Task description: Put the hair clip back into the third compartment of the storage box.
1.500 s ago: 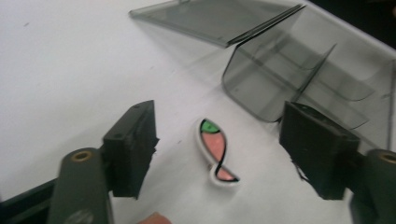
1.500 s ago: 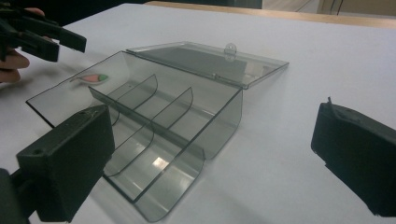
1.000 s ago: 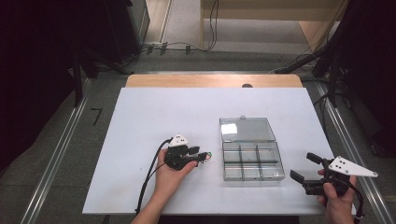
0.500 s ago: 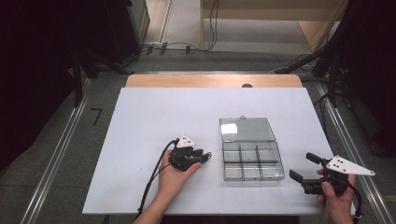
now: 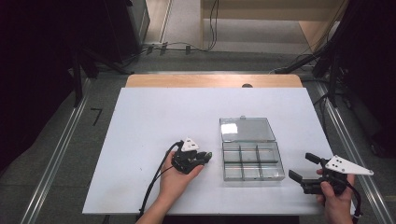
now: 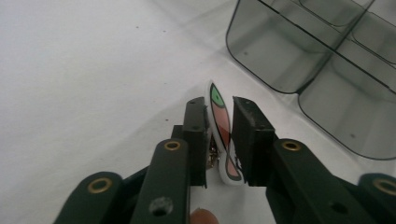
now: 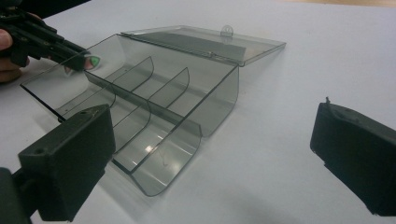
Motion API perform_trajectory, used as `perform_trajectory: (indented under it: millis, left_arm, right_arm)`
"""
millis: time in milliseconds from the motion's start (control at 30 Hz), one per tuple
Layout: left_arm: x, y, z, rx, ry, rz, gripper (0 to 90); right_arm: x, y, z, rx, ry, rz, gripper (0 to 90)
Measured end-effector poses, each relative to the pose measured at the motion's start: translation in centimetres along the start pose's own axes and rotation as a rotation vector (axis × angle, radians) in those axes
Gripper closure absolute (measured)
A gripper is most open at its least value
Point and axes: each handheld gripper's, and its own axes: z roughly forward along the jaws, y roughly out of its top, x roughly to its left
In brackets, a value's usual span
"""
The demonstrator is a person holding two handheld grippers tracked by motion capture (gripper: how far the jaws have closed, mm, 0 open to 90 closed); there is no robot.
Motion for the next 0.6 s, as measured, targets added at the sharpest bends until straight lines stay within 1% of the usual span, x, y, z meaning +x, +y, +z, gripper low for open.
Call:
perform_trajectory:
  millis: [67,133,267,600]
  left_arm:
    - [-0.11,0.02,0.01,0.006,-0.001,0.017,77.4]
    - [-0.21,0.05,0.03,0.01,-0.007,0.024,79.0]
    - [-0.45,0.09,0.02,0.01,0.003,0.036,80.8]
    - [-0.62,0.2,-0.1,-0.008,-0.008,0.042,82.0]
  right_arm:
    - [0.03,0.0,0.01,0.0,0.0,0.001,0.0]
    - [0.06,0.01,0.02,-0.001,0.003,0.0,0.0]
    - [0.1,0.02,-0.01,-0.006,0.002,-0.004,0.0]
    - [0.03,0.01,-0.11,-0.009,0.0,-0.006,0.0]
